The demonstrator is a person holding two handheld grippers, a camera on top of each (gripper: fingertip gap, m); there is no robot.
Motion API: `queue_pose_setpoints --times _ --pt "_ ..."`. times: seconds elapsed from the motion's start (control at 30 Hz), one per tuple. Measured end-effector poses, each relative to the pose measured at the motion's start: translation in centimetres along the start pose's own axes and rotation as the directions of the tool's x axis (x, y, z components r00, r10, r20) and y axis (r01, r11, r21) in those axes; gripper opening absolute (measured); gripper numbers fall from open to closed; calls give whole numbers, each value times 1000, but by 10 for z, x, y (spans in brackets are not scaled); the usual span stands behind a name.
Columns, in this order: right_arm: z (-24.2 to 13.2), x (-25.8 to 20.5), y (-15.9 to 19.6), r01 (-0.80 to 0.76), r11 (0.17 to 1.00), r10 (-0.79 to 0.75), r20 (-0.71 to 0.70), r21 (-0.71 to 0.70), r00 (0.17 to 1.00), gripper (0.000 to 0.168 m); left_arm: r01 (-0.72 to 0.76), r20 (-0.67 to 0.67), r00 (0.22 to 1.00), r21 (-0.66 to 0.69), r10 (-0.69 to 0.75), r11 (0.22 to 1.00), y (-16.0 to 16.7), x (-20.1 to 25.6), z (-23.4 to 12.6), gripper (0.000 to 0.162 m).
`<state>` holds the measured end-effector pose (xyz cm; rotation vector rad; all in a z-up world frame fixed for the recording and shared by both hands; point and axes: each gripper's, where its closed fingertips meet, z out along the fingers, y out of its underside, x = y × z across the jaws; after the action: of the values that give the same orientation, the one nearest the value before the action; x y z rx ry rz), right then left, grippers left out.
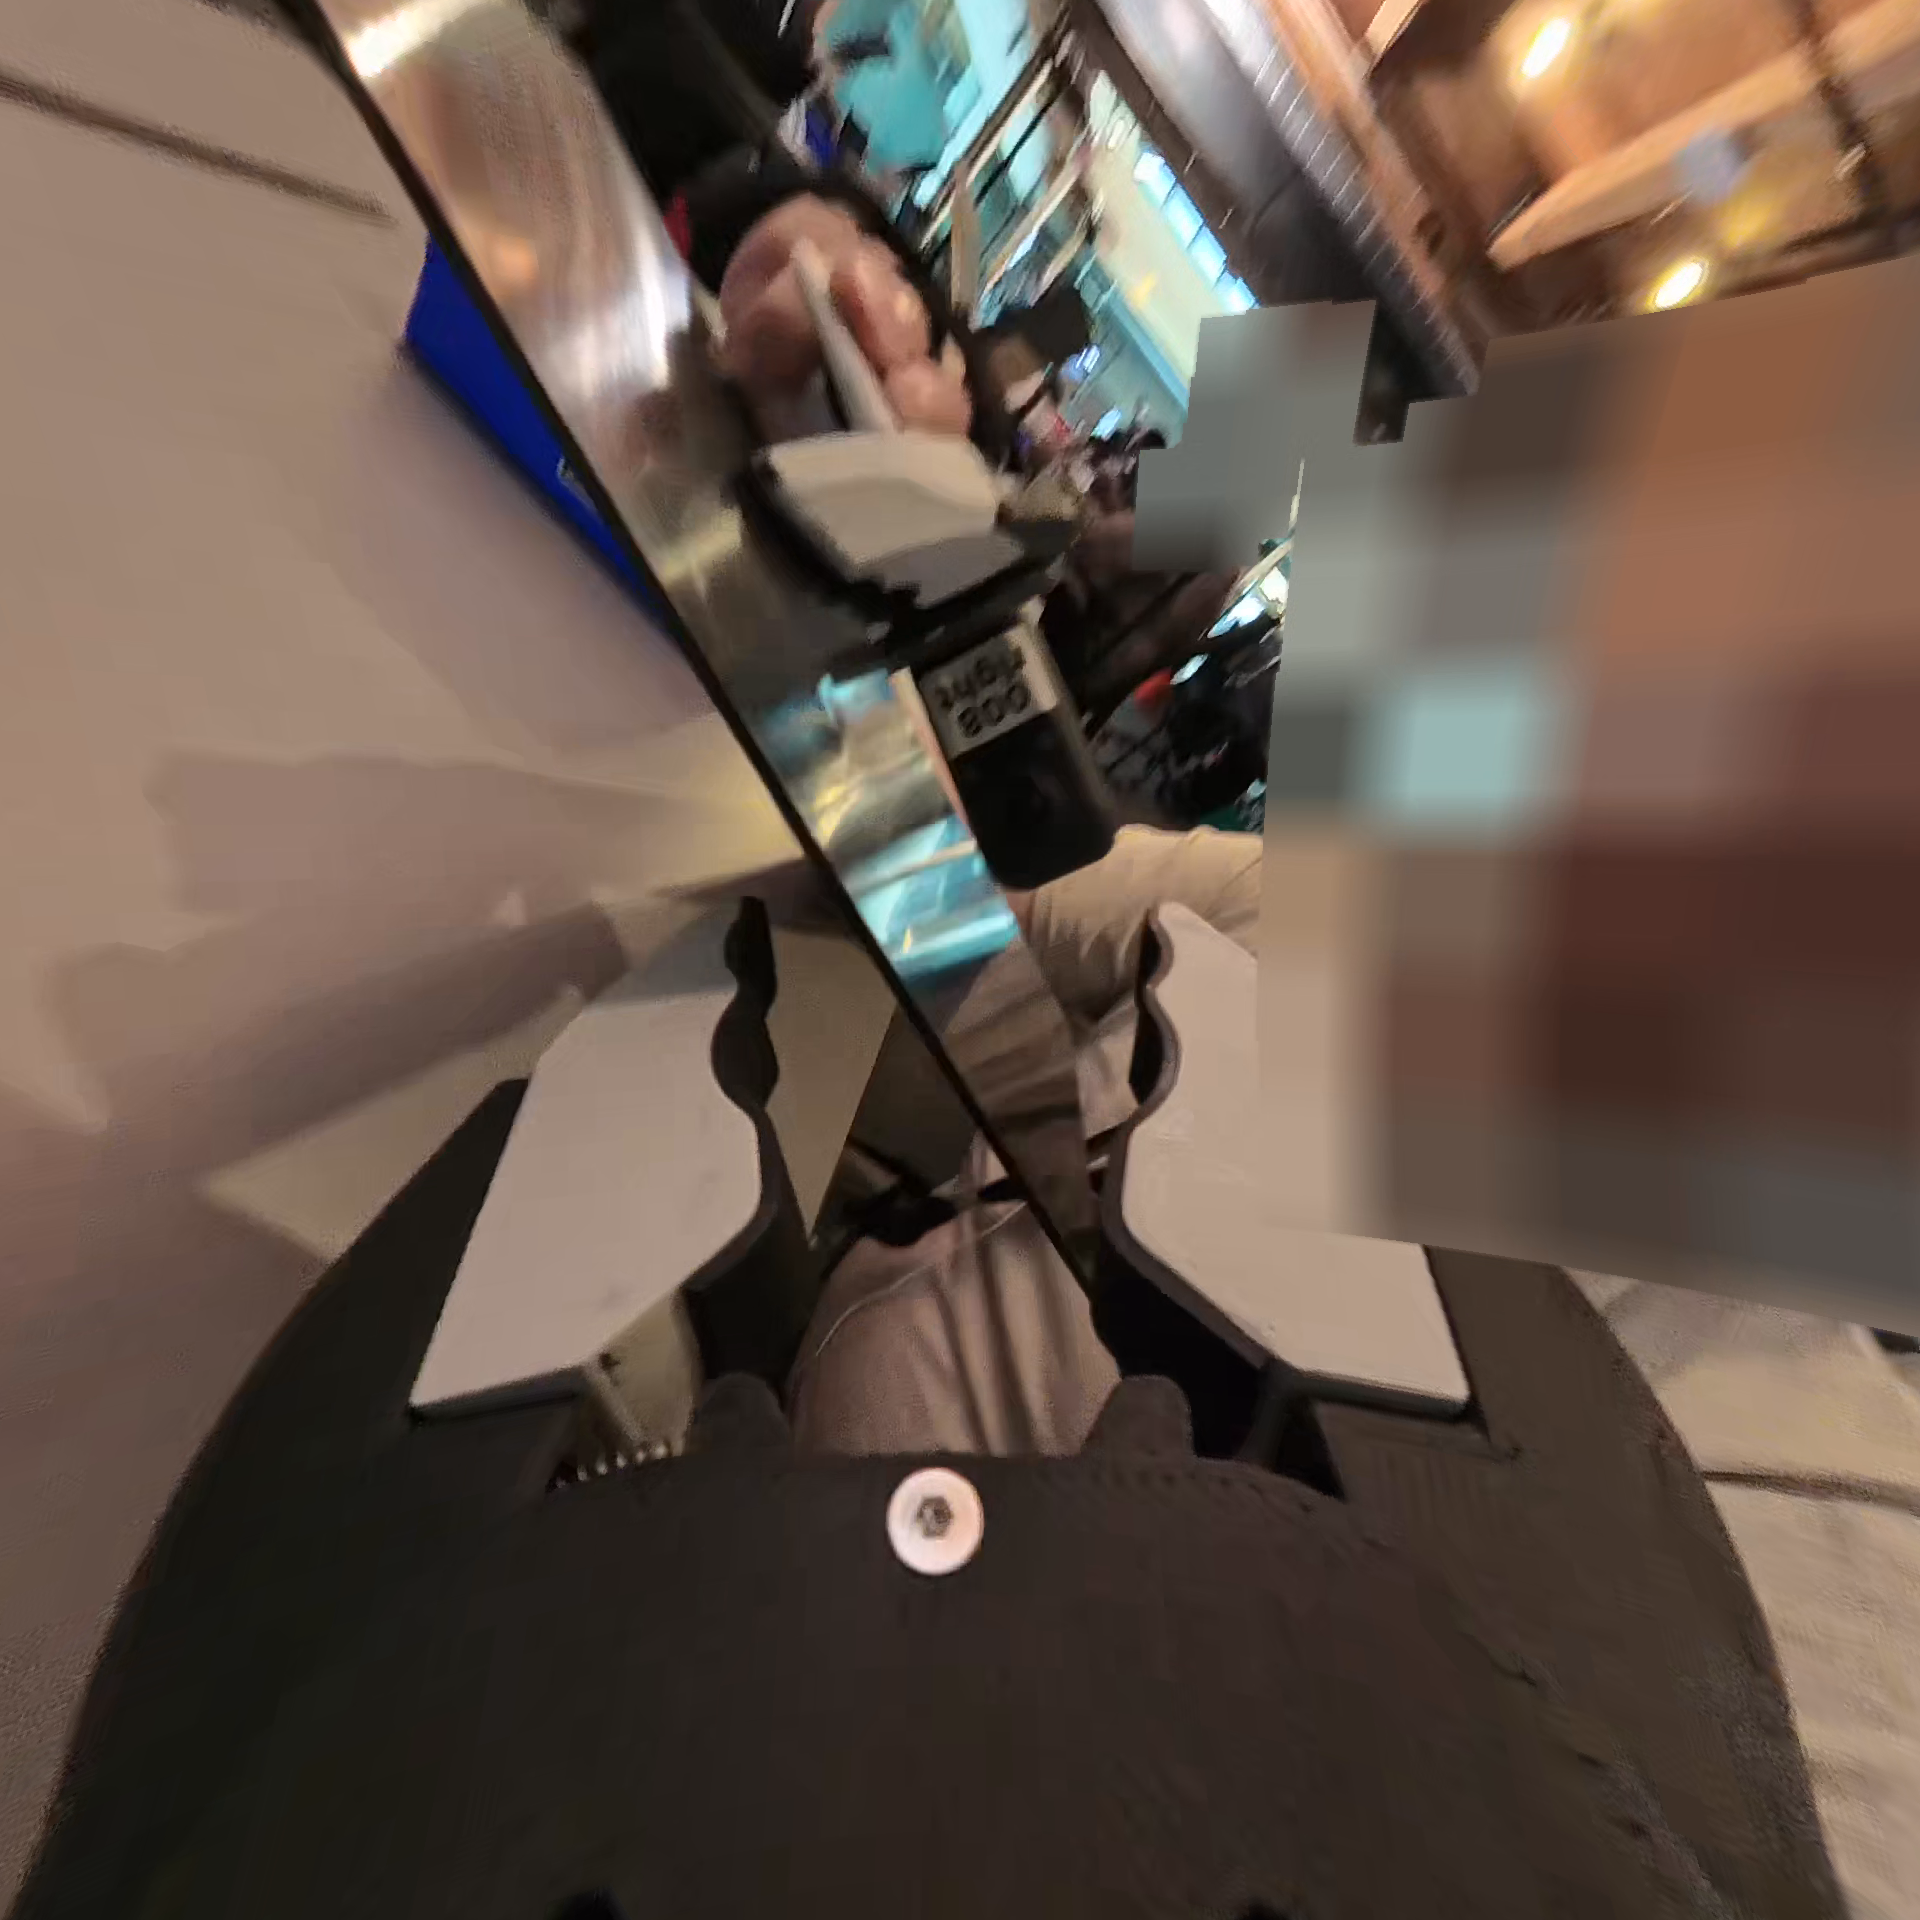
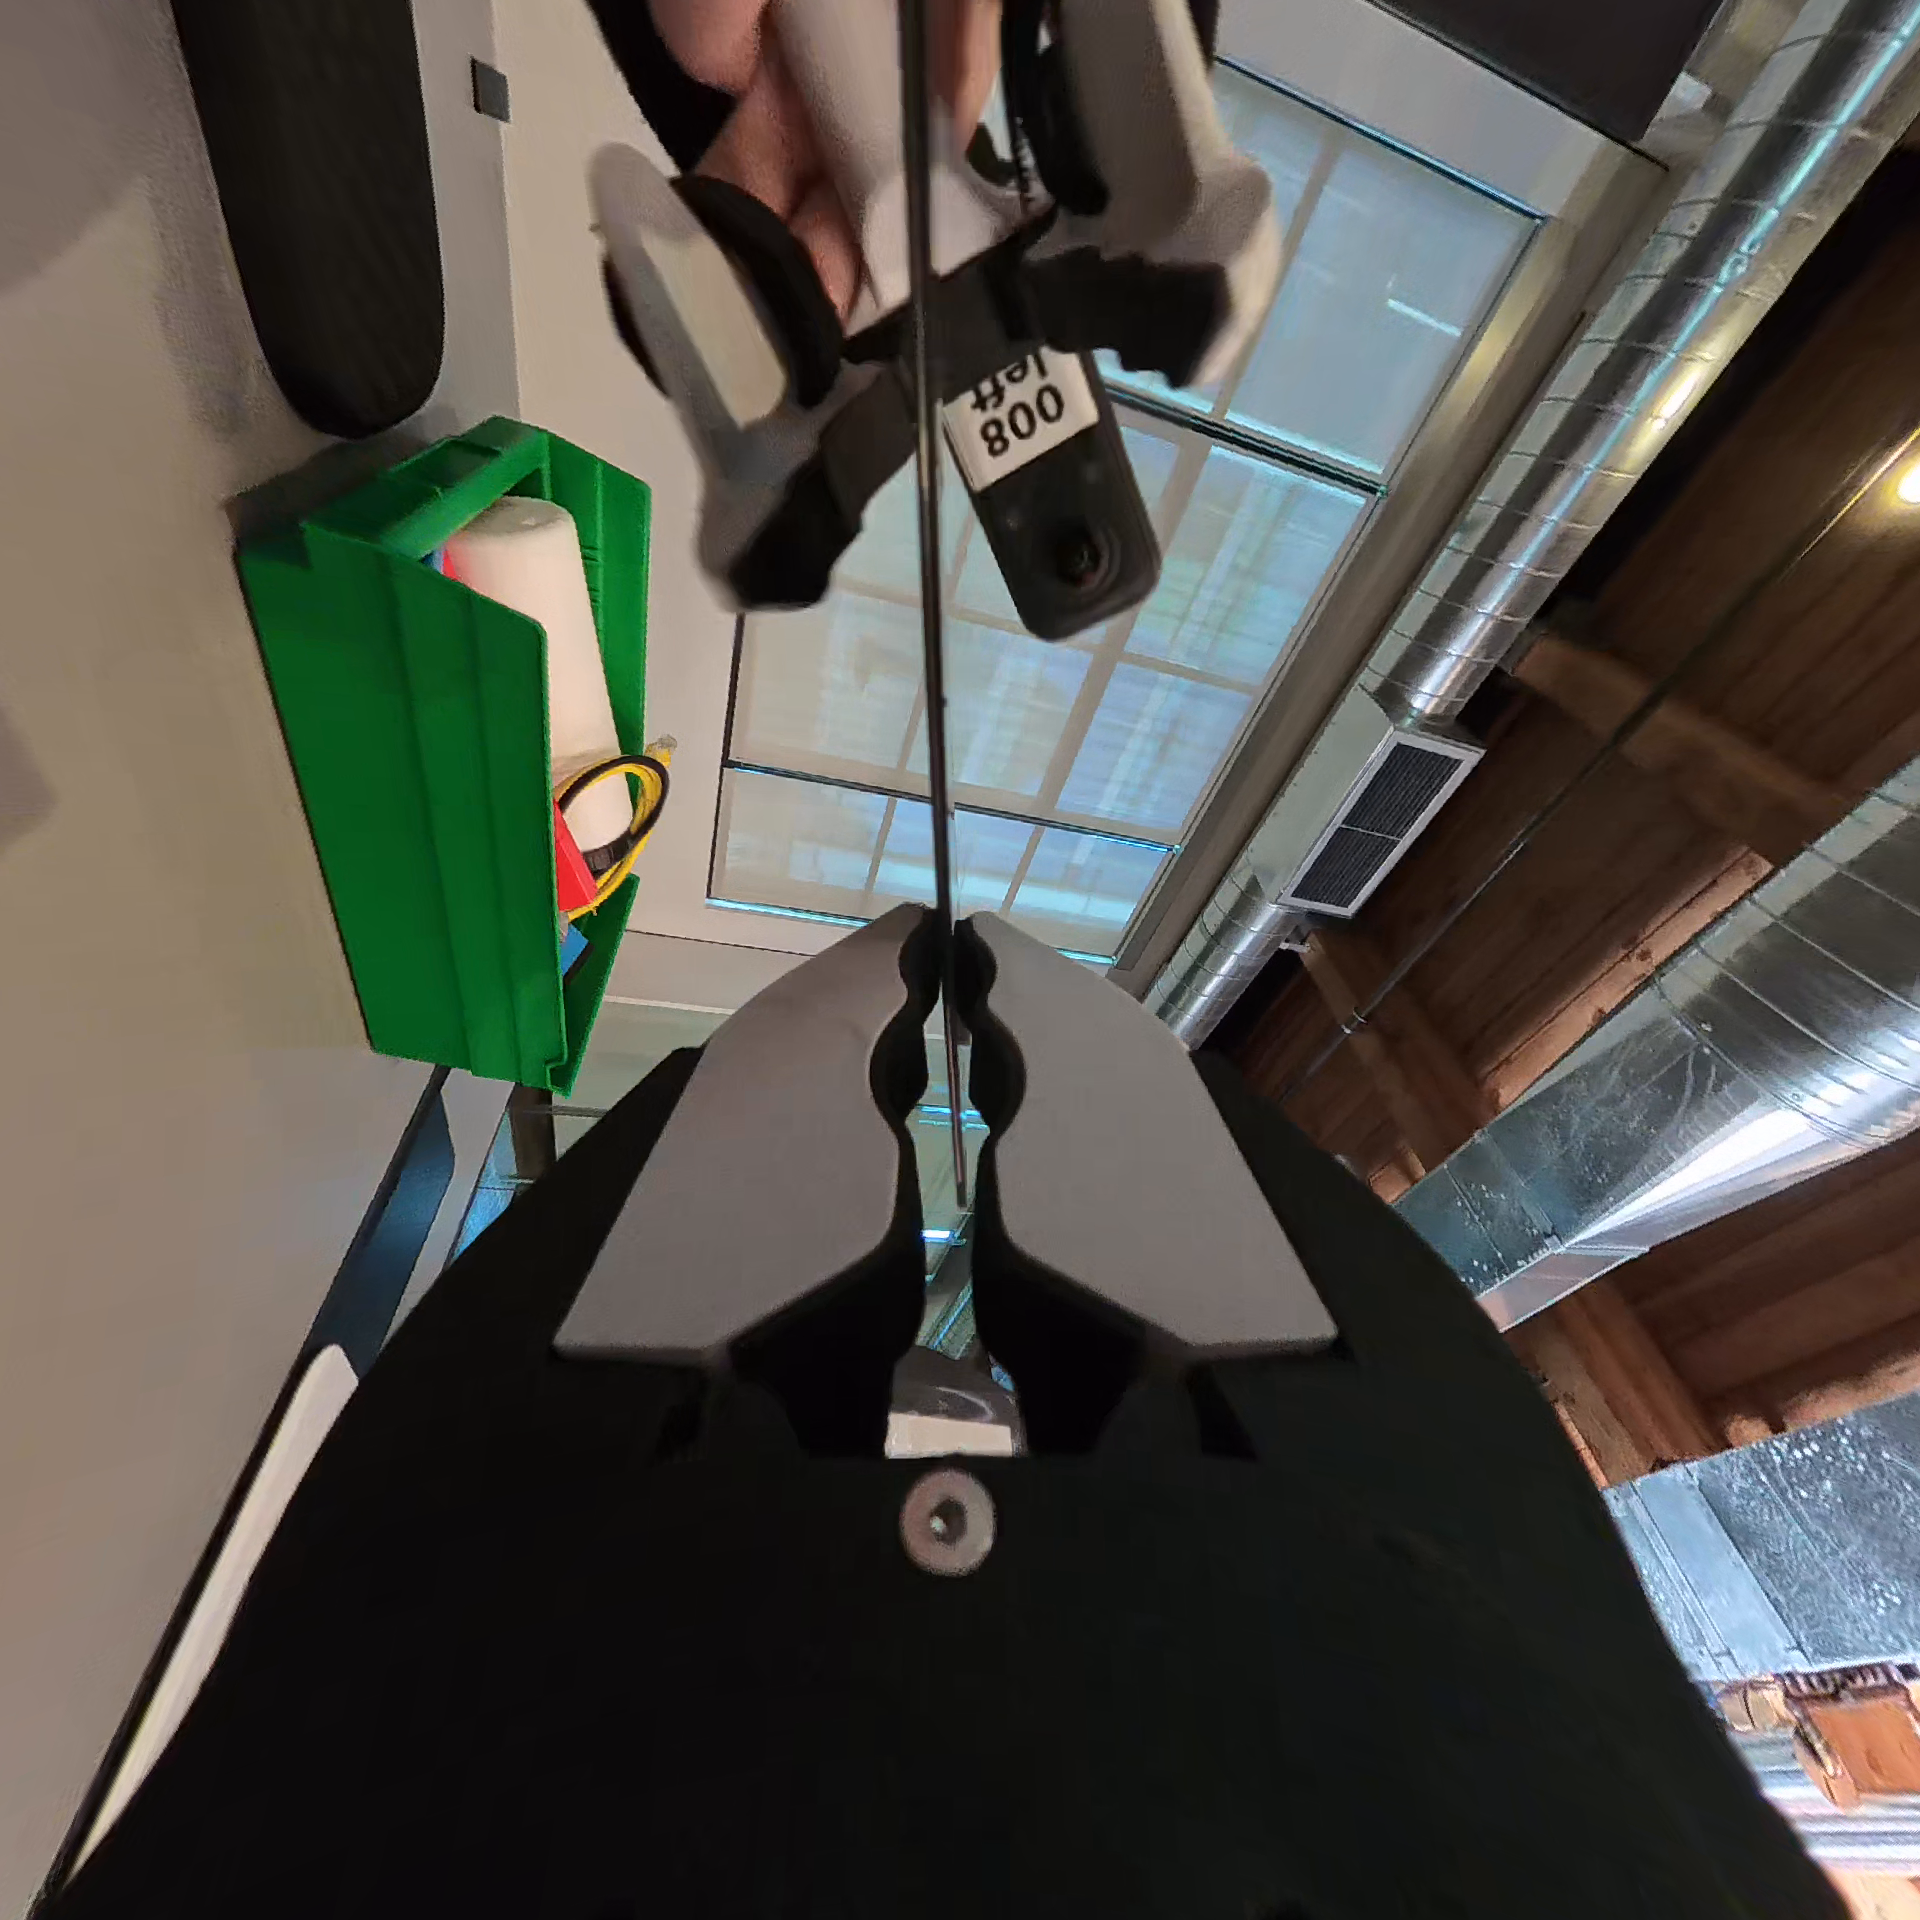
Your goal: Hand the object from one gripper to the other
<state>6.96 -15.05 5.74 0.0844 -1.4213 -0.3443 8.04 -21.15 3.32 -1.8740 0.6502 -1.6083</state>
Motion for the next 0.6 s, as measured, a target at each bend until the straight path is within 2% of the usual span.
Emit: queue_pose_setpoints --times 0.03,0.1,0.23,0.3,0.33,0.37,0.43,0.47,0.53,0.6 --pt "2 1 0 -3 1000 3 -12 -8 1000 3 -8 24 1000 -57 10 998 10 -5 6 56" --pt "4 5 1 -40 999 40 -40 -14 998 7 -34 -19 999 -133 32 991 23 -6 14 4" --pt "-5 27 35 -267 960 255 -128 -88 958 28 -140 33 990 14 140 990 11 -19 6 1" --pt "-16 34 61 -468 877 451 -152 -107 880 28 -243 134 965 141 224 960 -4 -28 -7 0" --pt "-20 35 72 -603 792 589 -141 -99 796 28 -296 188 947 210 259 932 -13 -30 -16 0" --pt "-22 34 80 -742 666 732 -121 -83 670 28 -348 234 929 283 288 894 -22 -29 -25 0" --pt "-22 33 85 -946 323 945 -41 -25 324 33 -437 320 892 424 321 793 -40 -23 -45 0" --pt "-19 36 83 -990 137 991 7 19 137 43 -471 363 875 485 320 737 -50 -19 -57 0" --pt "-12 43 76 -973 -200 976 110 113 -187 44 -516 410 853 572 322 638 -65 -8 -75 0" --pt "-3 50 62 -873 -450 881 254 189 -399 43 -524 404 851 614 335 590 -74 3 -79 0"
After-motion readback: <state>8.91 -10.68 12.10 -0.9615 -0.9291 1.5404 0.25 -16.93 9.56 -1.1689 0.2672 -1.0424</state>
